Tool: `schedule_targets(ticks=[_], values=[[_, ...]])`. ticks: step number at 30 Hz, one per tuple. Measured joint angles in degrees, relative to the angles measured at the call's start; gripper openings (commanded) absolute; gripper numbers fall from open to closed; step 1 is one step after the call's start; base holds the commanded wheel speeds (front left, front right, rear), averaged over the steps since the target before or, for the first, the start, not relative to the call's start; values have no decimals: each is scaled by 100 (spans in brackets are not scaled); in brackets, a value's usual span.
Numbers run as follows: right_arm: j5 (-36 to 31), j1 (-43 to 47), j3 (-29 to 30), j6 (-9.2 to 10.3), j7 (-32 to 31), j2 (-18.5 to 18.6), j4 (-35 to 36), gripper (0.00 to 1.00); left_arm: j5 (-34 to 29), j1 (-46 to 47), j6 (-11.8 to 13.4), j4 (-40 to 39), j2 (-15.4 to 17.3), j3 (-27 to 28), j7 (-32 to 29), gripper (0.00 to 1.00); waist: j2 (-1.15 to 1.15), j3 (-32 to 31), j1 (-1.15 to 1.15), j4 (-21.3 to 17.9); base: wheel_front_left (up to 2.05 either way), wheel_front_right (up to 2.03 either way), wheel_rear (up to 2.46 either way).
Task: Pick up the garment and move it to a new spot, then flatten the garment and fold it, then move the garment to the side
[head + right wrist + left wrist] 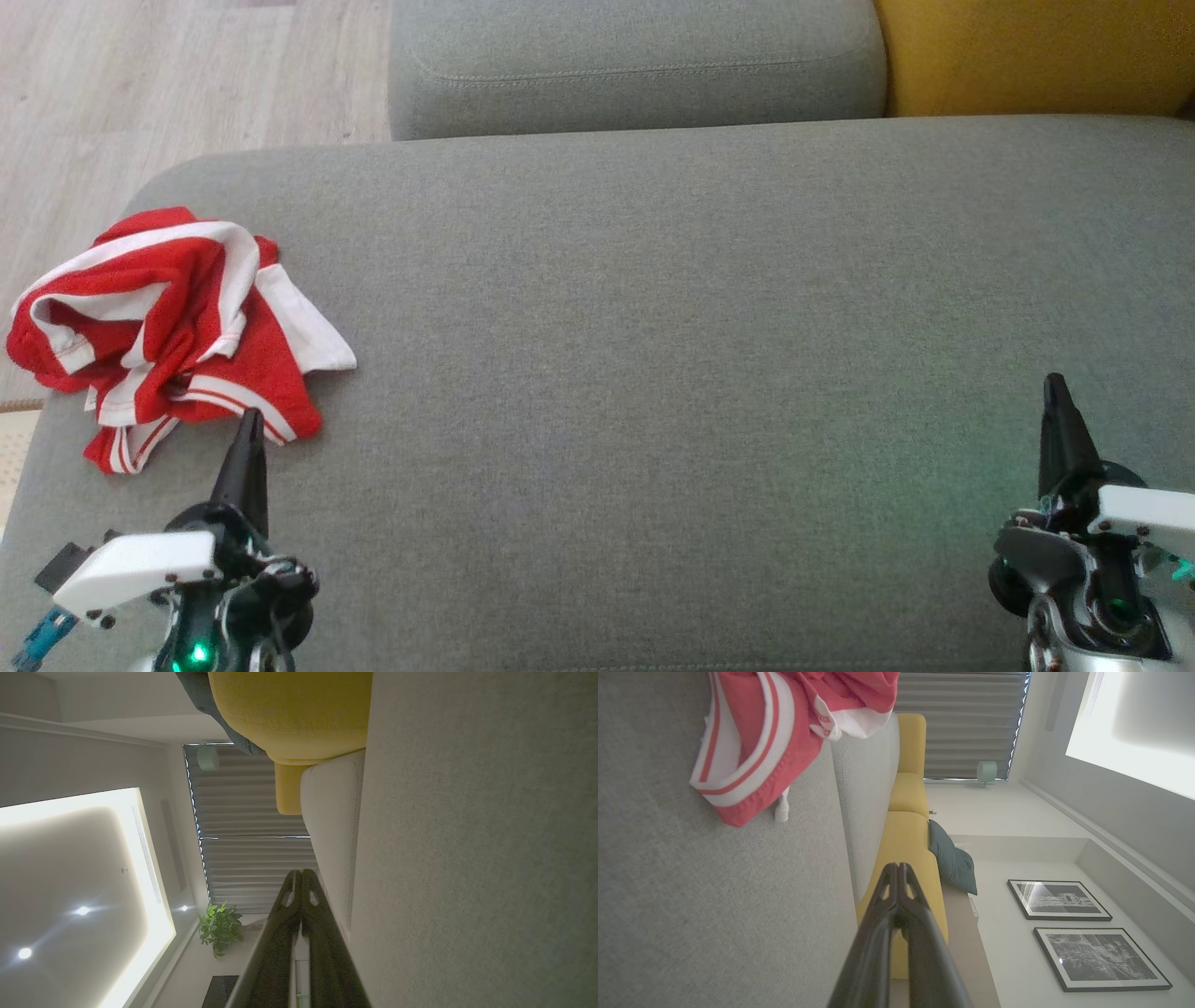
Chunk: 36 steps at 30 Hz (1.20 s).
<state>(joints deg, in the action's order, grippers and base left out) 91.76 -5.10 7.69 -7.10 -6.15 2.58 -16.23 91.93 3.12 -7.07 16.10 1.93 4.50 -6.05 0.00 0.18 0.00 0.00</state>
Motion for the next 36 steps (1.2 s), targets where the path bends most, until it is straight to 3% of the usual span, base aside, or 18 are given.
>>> schedule_targets(ticks=[36], values=[[0, 0, 0, 0, 0, 0, 0, 0, 0, 0, 0, 0, 0, 0, -1, 0, 0, 0, 0, 0, 0, 0, 0]])
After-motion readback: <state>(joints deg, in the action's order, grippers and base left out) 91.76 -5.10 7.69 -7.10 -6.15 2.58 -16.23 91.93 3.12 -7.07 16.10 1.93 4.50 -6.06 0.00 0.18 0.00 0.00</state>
